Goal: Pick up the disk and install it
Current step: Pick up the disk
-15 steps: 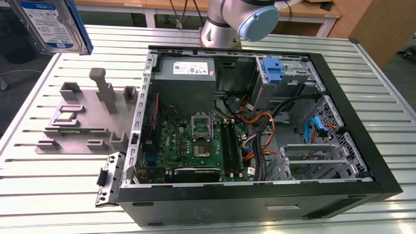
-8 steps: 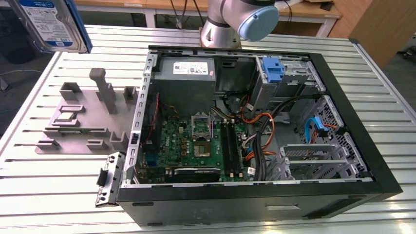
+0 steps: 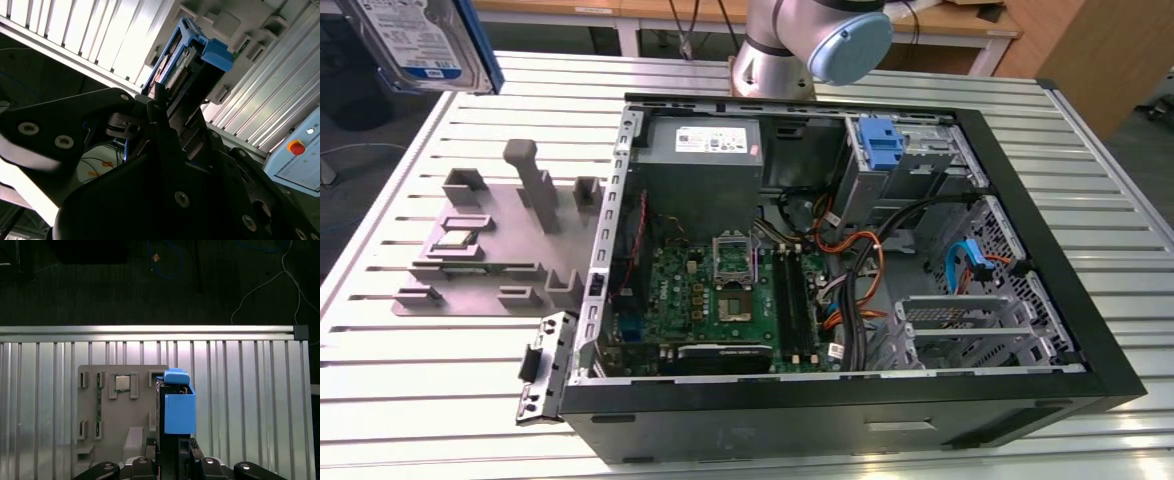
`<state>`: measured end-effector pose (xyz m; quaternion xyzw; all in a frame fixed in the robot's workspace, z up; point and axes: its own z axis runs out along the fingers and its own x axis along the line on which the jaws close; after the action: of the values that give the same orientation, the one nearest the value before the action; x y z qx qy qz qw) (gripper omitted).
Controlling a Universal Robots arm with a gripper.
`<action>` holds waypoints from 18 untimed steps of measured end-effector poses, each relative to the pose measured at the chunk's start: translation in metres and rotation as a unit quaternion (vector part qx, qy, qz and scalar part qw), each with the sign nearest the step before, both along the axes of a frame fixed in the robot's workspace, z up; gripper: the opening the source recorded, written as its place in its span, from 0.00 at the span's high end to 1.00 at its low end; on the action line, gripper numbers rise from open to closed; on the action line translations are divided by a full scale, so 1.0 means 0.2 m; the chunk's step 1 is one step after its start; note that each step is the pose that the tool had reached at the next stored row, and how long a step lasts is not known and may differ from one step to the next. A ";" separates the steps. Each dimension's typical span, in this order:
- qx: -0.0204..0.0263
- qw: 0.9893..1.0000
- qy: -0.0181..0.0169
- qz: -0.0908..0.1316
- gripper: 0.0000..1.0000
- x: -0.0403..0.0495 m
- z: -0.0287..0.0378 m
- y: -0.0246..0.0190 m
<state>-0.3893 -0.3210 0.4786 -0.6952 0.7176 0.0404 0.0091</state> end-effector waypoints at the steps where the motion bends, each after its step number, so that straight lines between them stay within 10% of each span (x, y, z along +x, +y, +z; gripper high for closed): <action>1: 0.000 1.000 0.000 0.000 0.65 0.000 0.014 0.000; 12: 0.000 1.000 0.000 0.000 0.65 0.000 0.138 0.000; 18: 0.000 1.000 0.000 0.000 0.65 0.000 0.146 0.000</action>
<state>-0.3892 -0.3210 0.5077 -0.6953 0.7176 0.0404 0.0090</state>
